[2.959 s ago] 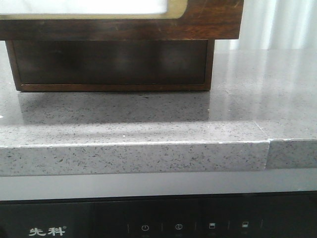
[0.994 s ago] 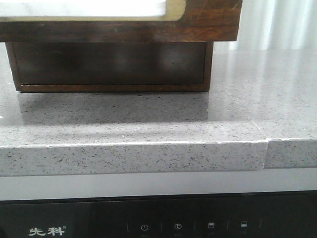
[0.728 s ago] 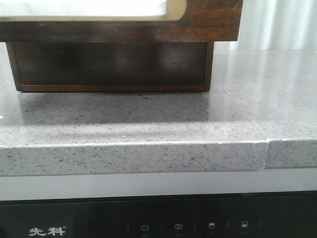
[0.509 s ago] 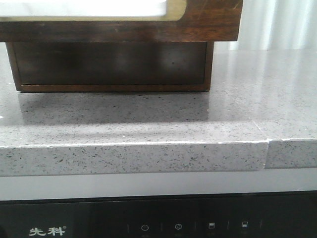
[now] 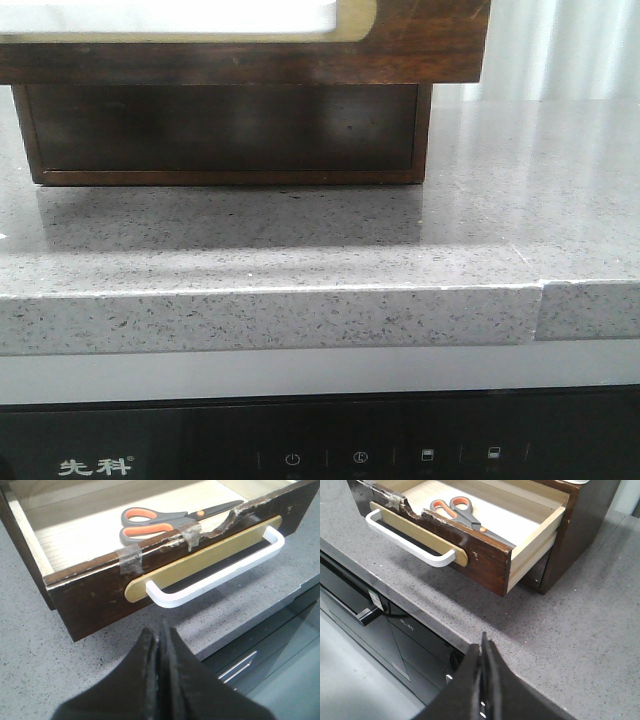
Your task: Put scissors in drawer with both arms
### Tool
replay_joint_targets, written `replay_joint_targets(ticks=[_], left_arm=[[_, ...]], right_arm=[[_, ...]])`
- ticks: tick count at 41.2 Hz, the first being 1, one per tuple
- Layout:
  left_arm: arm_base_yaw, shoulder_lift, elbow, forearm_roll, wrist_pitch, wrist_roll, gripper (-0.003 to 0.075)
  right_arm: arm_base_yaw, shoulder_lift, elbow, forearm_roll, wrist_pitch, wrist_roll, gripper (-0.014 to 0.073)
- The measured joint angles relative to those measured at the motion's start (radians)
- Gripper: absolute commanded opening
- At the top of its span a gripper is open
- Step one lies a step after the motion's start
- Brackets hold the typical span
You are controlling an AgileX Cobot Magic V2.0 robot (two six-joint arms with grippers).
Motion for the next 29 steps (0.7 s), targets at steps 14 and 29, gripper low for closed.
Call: replay_joint_targets(ticks=[14,29], left_arm=[[0.0,0.0,0.0,0.0,-0.004,0.0,-0.002],[0.078,-0.11,0.141,0.0,-0.118,0.0,-0.002]], right_arm=[[0.0,0.0,0.0,0.0,0.0,0.0,-0.0117],[0.0,-0.002,0.0,0.0,0.0,0.0,-0.0117]])
